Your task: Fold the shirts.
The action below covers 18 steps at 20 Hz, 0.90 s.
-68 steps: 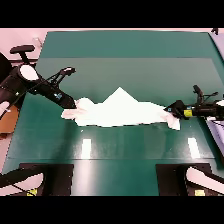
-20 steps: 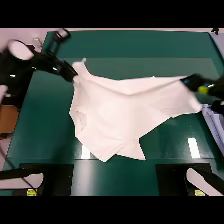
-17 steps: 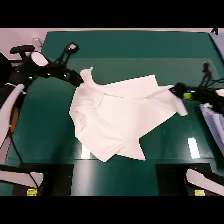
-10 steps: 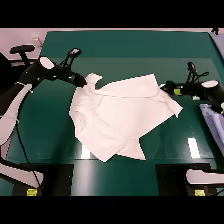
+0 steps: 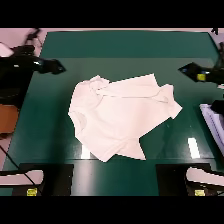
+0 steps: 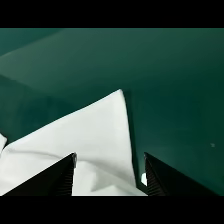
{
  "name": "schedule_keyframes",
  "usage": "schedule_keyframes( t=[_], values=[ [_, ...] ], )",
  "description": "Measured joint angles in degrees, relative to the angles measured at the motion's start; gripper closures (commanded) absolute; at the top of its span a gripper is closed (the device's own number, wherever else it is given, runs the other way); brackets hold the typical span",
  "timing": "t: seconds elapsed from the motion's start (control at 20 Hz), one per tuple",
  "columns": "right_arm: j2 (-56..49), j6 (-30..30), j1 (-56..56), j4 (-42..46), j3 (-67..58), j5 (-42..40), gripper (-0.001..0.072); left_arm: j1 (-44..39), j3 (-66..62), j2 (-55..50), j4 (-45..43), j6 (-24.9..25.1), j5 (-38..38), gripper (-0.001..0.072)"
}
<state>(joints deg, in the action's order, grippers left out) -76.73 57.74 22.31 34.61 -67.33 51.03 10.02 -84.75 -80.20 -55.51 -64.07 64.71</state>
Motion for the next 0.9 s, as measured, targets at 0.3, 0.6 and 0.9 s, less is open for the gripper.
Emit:
schedule_keyframes(
  t=[0.3, 0.6, 0.9],
  values=[
    [5.01, -0.15, 7.78, -0.11, -0.46, 3.63, 0.0220, 14.10, 17.33, 10.14, 7.63, -0.28, 6.82, 0.0029],
    [5.81, -0.20, 9.01, -0.15, -0.44, 5.49, 0.0221, 16.83, 45.18, 27.87, 13.94, -0.22, 8.85, 0.0029],
    [5.90, -0.22, 7.02, -0.20, -0.46, 5.01, 0.0222, 7.85, 57.75, 35.76, 17.11, -3.39, 9.27, 0.0029]
  ],
)
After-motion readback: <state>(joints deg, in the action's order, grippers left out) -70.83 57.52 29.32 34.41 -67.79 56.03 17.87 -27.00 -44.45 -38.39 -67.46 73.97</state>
